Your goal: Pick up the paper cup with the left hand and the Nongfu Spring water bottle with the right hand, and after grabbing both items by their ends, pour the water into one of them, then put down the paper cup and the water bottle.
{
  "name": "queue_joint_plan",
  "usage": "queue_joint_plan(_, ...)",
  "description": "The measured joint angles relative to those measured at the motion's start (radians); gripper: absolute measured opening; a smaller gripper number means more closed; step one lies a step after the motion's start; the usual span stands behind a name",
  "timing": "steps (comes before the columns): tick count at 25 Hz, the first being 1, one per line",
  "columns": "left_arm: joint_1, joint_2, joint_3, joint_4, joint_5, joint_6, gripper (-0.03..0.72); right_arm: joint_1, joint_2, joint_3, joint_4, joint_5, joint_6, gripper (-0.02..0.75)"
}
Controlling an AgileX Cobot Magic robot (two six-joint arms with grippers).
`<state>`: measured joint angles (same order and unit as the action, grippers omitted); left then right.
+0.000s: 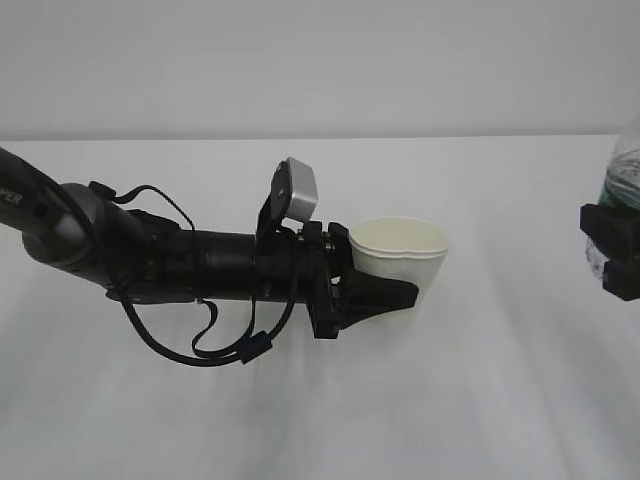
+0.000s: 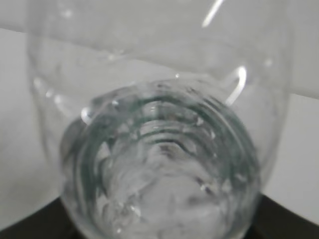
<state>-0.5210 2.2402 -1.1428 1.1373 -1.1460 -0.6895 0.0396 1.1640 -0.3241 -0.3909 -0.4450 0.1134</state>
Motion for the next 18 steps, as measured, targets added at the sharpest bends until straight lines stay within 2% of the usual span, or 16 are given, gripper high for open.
queue_joint_plan(4,-0.029,0.0,-0.004,0.002,0.0,0.0,0.429,0.0,-0.084,-0.042,-0.044,0.144,0.001,0.401)
queue_joint_plan(7,-0.039,0.0,-0.028,0.026,0.0,0.0,0.429,0.0,-0.111,-0.049,-0.064,0.185,0.001,0.401)
queue_joint_plan(18,-0.041,0.0,-0.082,0.088,-0.005,0.022,0.429,0.0,-0.104,-0.049,-0.092,0.23,0.002,0.4)
